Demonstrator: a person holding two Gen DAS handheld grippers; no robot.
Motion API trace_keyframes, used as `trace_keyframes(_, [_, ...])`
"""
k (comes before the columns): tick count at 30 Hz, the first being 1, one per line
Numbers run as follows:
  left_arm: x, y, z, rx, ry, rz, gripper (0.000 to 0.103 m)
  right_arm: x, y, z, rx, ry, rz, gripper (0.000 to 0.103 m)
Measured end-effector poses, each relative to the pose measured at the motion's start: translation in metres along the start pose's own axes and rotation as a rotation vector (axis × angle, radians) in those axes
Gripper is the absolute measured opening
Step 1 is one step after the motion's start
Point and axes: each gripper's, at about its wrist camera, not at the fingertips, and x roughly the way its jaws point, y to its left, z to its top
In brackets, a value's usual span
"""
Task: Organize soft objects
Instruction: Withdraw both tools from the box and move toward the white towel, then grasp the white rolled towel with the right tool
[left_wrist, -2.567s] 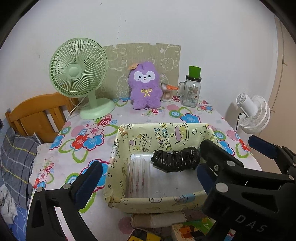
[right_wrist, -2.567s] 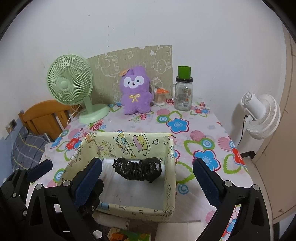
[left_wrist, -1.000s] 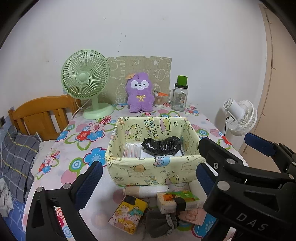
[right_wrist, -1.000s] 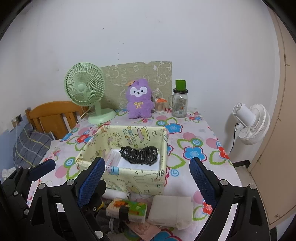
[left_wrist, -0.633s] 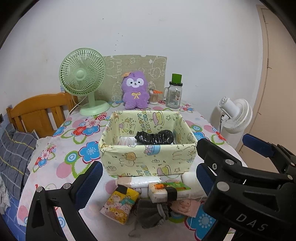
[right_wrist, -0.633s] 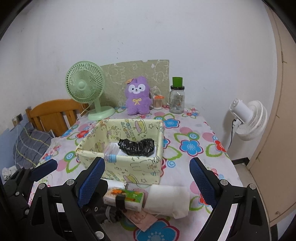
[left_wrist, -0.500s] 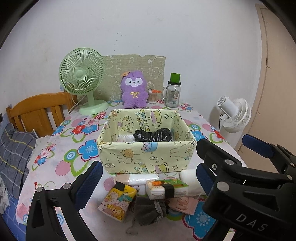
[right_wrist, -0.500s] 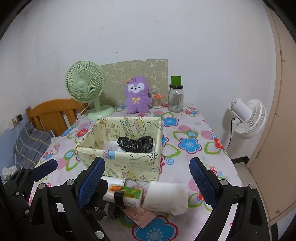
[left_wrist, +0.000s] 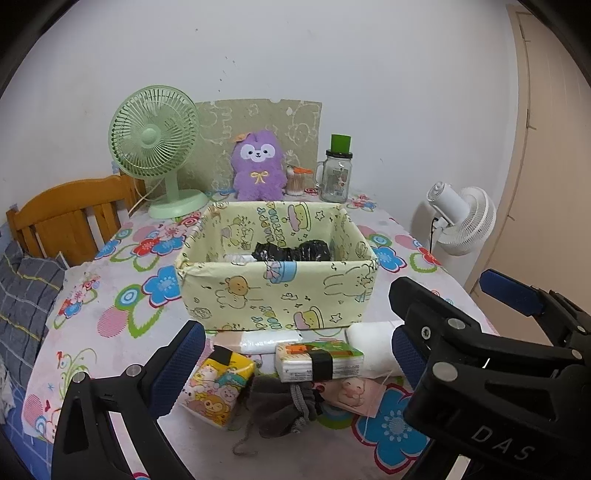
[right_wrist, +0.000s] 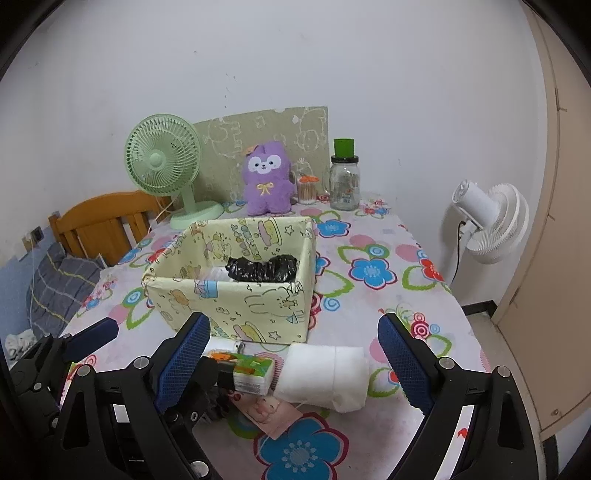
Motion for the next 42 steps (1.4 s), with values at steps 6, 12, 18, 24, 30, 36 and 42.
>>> trace_keyframes(6, [0.009,-0.005,-0.005,-0.010,0.023,0.002,0.101,0.006,-0.008,-0.006,0.016,0.018,0.008,0.092])
trace_keyframes(12, [0.021,-0.008,-0.010,-0.006,0.052,0.002,0.101,0.016,-0.015,-0.012,0.026,0.042,-0.001,0.092])
trace_keyframes(18, [0.031,-0.012,-0.012,0.000,0.073,0.000,0.101,0.027,-0.020,-0.018,0.032,0.067,-0.008,0.092])
trace_keyframes(24, [0.040,-0.014,-0.014,0.003,0.092,-0.006,0.101,0.035,-0.026,-0.021,0.047,0.078,-0.011,0.092])
trace_keyframes(30, [0.052,-0.018,-0.015,0.008,0.123,-0.010,0.101,0.044,-0.032,-0.025,0.055,0.102,-0.020,0.092])
trace_keyframes(36, [0.063,-0.022,-0.017,0.015,0.151,-0.010,0.100,0.054,-0.039,-0.028,0.065,0.127,-0.025,0.092])
trace_keyframes(42, [0.074,-0.025,-0.021,0.024,0.181,-0.008,0.098,0.064,-0.044,-0.032,0.068,0.151,-0.032,0.092])
